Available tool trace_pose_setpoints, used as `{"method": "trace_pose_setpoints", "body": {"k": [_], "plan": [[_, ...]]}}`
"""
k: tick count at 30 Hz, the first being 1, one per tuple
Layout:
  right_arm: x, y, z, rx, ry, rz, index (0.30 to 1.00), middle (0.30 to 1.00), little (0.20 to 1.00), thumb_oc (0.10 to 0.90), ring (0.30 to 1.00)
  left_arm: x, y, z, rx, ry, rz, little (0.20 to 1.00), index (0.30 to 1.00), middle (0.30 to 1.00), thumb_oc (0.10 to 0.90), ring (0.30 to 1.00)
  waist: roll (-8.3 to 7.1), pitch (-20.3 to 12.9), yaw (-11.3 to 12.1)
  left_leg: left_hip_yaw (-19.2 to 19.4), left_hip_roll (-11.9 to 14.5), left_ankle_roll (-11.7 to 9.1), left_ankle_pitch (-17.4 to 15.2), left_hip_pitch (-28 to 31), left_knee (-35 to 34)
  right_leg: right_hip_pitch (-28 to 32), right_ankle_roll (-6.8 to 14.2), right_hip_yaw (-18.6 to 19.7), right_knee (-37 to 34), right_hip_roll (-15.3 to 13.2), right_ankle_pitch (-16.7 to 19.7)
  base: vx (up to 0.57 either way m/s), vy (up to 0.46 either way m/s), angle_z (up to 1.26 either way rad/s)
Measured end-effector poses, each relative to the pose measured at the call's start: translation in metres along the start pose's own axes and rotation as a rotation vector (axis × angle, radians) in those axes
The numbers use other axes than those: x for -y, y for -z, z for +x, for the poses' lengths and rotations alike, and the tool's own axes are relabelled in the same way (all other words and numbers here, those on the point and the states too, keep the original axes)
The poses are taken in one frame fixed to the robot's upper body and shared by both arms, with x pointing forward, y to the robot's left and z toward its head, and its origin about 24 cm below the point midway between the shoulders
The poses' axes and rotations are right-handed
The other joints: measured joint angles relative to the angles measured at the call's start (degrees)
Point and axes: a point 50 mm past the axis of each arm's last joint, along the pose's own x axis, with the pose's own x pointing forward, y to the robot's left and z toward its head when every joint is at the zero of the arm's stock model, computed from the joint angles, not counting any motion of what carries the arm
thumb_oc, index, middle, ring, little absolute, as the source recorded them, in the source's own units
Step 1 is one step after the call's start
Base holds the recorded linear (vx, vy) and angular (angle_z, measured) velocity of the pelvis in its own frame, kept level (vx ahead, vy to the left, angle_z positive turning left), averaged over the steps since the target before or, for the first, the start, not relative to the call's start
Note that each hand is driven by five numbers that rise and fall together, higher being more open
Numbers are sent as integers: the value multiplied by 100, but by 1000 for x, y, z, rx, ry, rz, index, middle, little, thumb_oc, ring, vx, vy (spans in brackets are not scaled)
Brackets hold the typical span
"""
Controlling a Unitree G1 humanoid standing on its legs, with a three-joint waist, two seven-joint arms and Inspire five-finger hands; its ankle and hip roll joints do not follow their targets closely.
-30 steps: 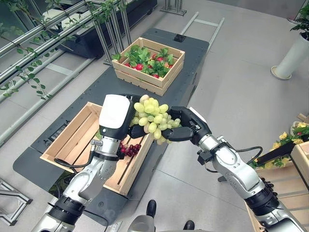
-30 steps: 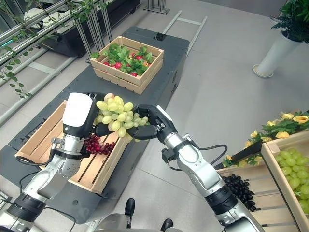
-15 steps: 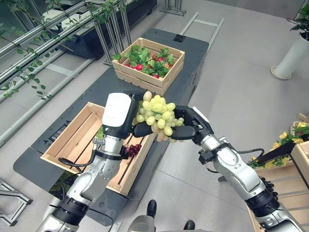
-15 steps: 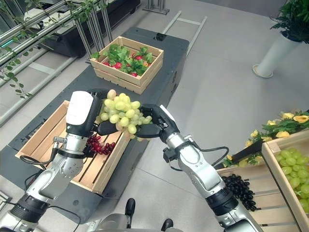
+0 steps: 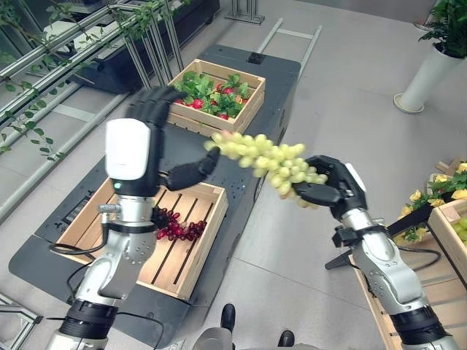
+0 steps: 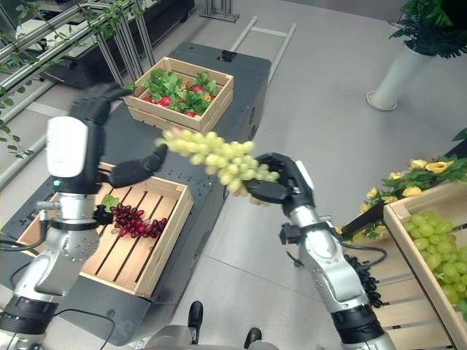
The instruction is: Pick up the fruits from the basket on one side to the basket on the other side
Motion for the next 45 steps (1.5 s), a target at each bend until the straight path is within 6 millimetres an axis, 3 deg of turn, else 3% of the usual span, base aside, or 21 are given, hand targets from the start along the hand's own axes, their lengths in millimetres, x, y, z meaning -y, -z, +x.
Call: {"method": "trace_pose_setpoints", "body": {"k": [6, 14, 18, 27, 38, 45], "plan": [[16, 13, -11, -58, 65, -64, 300, 300, 300, 400, 300, -9, 5, 2, 56, 9, 107, 900, 900, 900, 800, 900, -20, -129, -231, 182, 31, 19, -17, 43, -4, -75, 9, 221, -1, 8, 23, -17, -8, -16], [32, 16, -19, -71, 145, -63, 300, 300, 300, 400, 300, -8, 7, -6, 58, 40, 97, 900, 900, 900, 800, 900, -29, -167, -506, 462, 101, 33, -60, 98, -5, -259, 10, 672, -1, 41, 170, -30, -21, -31], [25, 20, -20, -78, 139, -28, 300, 300, 300, 400, 300, -6, 1, -7, 89, 47, 42, 900, 900, 900, 800, 900, -48, -203, -661, 624, 131, 29, -64, 154, -5, -311, -3, 798, -4, 60, 222, -32, -20, -24], [15, 23, -21, -61, 102, 20, 300, 300, 300, 400, 300, 11, -12, -17, 90, 109, -103, 900, 900, 900, 800, 900, -73, -277, -760, 1009, 184, 17, -93, 248, -7, -418, -21, 1188, -4, 105, 335, -50, -14, -22], [10, -4, -14, 104, 78, 283, 300, 300, 300, 400, 300, 23, -26, -10, 114, 102, -200, 900, 900, 900, 800, 900, -79, -340, -983, 1407, 195, 12, -148, 292, -10, -619, 12, 1569, -16, 99, 494, -30, 19, -23], [41, -47, -1, 299, 275, 308, 300, 300, 300, 400, 300, 39, -24, -17, 74, 155, -238, 900, 900, 900, 800, 900, -38, -426, -1246, 1530, 191, 42, -170, 286, -10, -684, 23, 1687, -8, 102, 515, 13, 18, -9]]}}
